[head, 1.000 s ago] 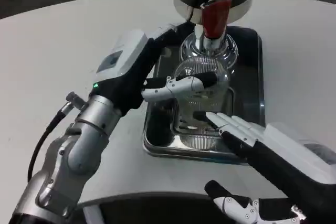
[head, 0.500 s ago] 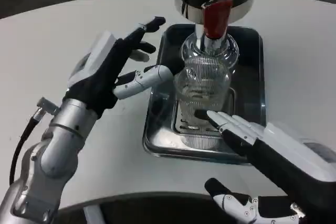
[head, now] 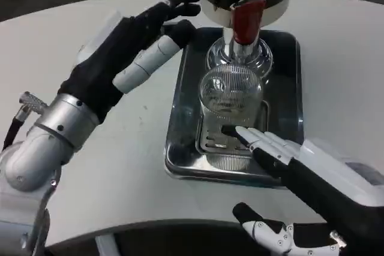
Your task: Grasp the cup under the faucet to collect the drink, then remove the cup.
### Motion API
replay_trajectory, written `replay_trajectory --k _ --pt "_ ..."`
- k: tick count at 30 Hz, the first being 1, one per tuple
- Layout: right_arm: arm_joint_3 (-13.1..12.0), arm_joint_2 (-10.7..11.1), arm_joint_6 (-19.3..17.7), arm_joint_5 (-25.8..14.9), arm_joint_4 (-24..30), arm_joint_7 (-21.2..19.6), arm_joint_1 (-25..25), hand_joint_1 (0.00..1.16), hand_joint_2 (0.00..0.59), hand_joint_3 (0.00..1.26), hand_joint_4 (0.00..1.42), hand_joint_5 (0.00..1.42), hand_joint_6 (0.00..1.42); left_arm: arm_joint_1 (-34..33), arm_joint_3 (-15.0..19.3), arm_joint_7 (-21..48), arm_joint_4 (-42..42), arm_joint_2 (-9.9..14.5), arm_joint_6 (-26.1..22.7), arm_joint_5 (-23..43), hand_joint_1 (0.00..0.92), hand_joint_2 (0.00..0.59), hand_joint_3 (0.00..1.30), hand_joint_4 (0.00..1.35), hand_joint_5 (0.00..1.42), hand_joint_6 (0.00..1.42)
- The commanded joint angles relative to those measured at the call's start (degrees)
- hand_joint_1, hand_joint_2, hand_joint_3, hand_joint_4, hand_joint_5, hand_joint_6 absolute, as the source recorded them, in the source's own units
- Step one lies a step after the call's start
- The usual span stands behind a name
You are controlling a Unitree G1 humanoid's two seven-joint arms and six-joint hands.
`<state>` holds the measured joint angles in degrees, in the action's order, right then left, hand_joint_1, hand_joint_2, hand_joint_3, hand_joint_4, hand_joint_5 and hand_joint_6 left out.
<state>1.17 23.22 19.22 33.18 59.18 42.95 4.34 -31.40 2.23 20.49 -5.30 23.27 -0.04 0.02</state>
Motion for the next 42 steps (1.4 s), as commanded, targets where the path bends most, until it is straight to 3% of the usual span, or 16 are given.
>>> replay_trajectory --k 1,33,42 --pt "0.8 0.6 0.5 -0.7 0.6 -0.7 -0.1 0.61 0.479 0.02 0.00 0.00 0.00 1.7 1.1 2.0 -4.2 0.7 -3.1 3.2 0.000 0.013 0.20 0.16 0.28 0.20" --pt "-0.7 0.2 -0.6 -2.1 0.8 -1.7 1.4 0.61 0.479 0.03 0.00 0.00 0.00 -4.3 -0.8 4.2 -13.4 -4.1 -15.7 15.9 0.000 0.016 0.19 0.14 0.27 0.22" --pt "-1.0 0.0 -0.9 -2.5 0.8 -1.9 1.6 0.61 0.479 0.03 0.00 0.00 0.00 -4.5 -0.8 4.2 -12.4 -4.8 -16.5 16.6 0.000 0.019 0.19 0.14 0.28 0.22"
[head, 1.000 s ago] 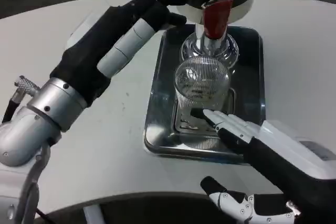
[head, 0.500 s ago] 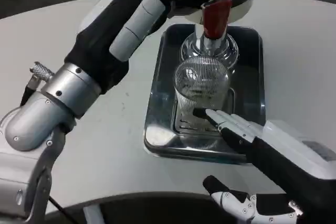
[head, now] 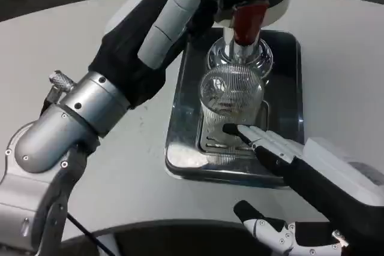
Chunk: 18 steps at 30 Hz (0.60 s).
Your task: Grasp the cup under the faucet to collect the drink, then remove the cup.
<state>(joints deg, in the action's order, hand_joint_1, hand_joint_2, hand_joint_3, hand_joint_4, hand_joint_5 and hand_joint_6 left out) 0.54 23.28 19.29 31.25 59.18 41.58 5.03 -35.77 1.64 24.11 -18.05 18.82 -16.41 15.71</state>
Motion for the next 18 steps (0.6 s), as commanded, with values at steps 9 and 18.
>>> replay_trajectory --k 9,18 --pt "-0.8 -0.4 -1.6 -0.9 0.8 -0.6 1.6 0.61 0.479 0.04 0.00 0.00 0.00 -2.2 -1.3 3.2 6.8 -1.0 4.0 -0.2 0.000 0.021 0.20 0.15 0.28 0.23" --pt "-1.6 -0.9 -2.6 -1.1 0.8 -0.6 2.3 0.61 0.479 0.04 0.00 0.00 0.00 -3.4 -2.5 6.7 11.5 0.1 9.6 -2.2 0.000 0.023 0.21 0.18 0.29 0.24"
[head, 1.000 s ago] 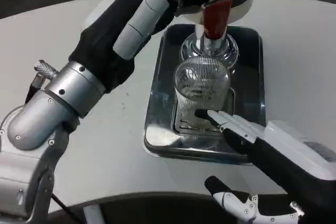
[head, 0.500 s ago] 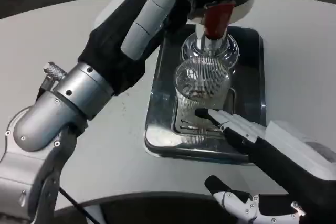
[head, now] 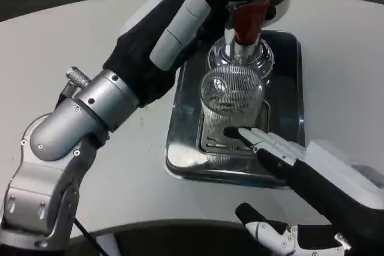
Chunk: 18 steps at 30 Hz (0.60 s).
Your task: Grasp the cup under the faucet to collect the drink, then remove the cup.
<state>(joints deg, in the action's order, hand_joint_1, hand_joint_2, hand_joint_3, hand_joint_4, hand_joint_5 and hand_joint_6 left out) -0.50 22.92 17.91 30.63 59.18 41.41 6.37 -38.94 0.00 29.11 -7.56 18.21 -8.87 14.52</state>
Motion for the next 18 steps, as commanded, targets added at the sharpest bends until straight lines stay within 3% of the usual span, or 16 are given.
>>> replay_trajectory --k 1,6,10,18 --pt "-0.6 -0.6 -1.3 -0.6 0.8 -0.4 1.1 0.61 0.479 0.04 0.00 0.00 0.00 -0.2 -0.9 1.9 1.1 0.7 2.4 -1.0 0.000 0.024 0.22 0.18 0.30 0.25" --pt "-0.8 -0.9 -1.7 -0.7 0.8 -0.4 1.2 0.61 0.479 0.04 0.00 0.00 0.00 0.4 -0.4 2.1 1.0 1.6 3.8 -1.8 0.000 0.027 0.25 0.23 0.32 0.27" --pt "-0.8 -1.1 -1.9 -0.8 0.8 -0.4 1.2 0.61 0.479 0.04 0.00 0.00 0.00 0.6 -0.1 2.4 1.2 3.0 5.8 -2.8 0.000 0.030 0.35 0.30 0.37 0.31" --pt "-0.6 -1.7 -2.1 -0.5 0.8 -0.3 1.1 0.61 0.479 0.04 0.00 0.00 0.00 1.8 0.2 4.1 3.7 6.3 14.0 -5.7 0.000 0.027 0.43 0.36 0.42 0.35"
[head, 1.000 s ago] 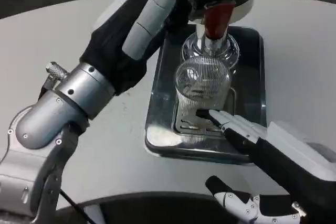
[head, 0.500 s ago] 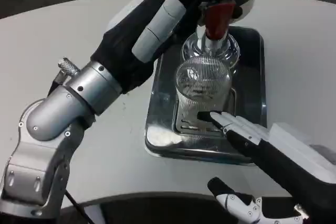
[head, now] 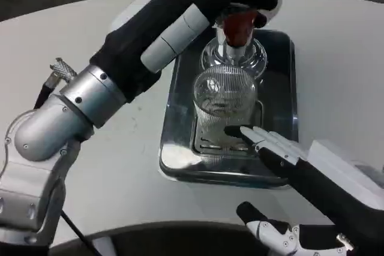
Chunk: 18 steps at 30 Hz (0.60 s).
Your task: Grasp the cup under the faucet to collect the drink, then remove the cup.
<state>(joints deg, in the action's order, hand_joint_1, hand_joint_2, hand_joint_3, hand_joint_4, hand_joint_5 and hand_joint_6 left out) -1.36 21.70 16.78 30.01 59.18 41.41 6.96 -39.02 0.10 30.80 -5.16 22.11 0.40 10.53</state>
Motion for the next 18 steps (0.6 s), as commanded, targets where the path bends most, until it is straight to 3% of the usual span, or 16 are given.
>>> replay_trajectory --k 1,18 --pt "0.3 -0.6 -0.9 0.2 0.8 -0.3 0.5 0.61 0.479 0.04 0.00 0.00 0.00 2.1 0.1 2.5 1.6 2.6 5.6 -1.9 0.000 0.027 0.44 0.36 0.42 0.36" --pt "1.2 -1.8 1.7 0.3 0.8 -0.6 -0.1 0.61 0.479 0.04 0.00 0.00 0.00 3.7 -0.8 3.3 5.0 4.3 11.5 -3.5 0.000 0.035 0.41 0.29 0.39 0.32"
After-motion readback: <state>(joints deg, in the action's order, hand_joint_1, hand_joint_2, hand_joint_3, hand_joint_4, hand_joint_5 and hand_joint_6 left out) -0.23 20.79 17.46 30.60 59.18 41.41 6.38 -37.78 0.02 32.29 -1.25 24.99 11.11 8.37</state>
